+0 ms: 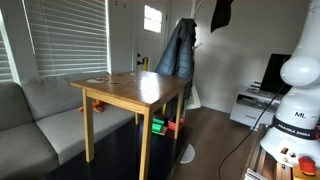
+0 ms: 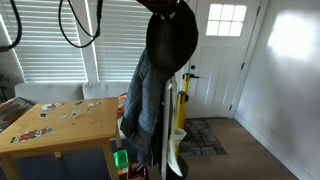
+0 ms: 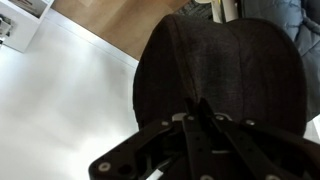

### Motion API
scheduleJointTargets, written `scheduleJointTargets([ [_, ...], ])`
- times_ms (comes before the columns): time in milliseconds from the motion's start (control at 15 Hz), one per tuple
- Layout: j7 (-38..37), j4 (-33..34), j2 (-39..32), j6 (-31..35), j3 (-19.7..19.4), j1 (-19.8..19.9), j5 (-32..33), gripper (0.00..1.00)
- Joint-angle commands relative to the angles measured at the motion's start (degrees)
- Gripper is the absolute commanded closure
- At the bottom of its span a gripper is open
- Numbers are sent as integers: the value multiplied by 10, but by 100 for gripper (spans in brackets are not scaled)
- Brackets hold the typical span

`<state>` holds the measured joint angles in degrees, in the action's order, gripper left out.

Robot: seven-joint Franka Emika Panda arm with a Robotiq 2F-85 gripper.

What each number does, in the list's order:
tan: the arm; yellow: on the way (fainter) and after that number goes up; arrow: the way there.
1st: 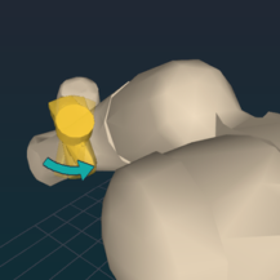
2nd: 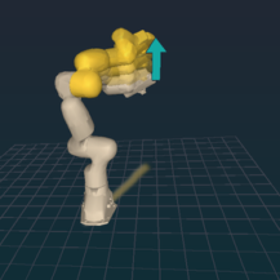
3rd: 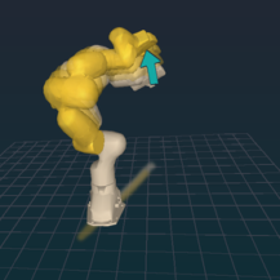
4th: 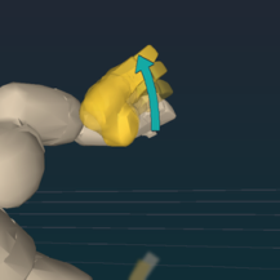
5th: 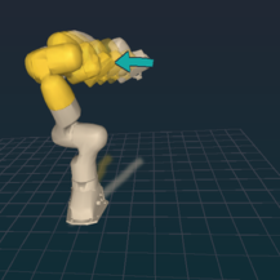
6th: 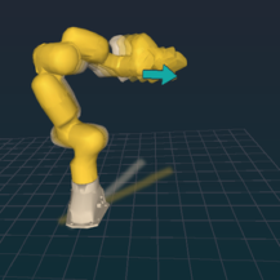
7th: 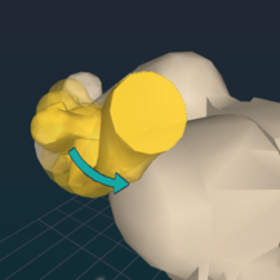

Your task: Move the black hat to a higher hook

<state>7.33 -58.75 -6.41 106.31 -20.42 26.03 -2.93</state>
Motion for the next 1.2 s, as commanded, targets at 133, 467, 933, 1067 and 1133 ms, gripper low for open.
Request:
scheduleJointTargets([
  [133, -8, 26, -13, -2, 5, -8, 11, 98],
  [467, -36, 108, -60, -17, 12, -33, 37, 98],
  [933, -86, 241, -155, -44, 27, -47, 83, 98],
  [1067, -90, 274, -178, -38, 31, -49, 93, 98],
  [1133, -88, 288, -187, -42, 33, -49, 96, 98],
])
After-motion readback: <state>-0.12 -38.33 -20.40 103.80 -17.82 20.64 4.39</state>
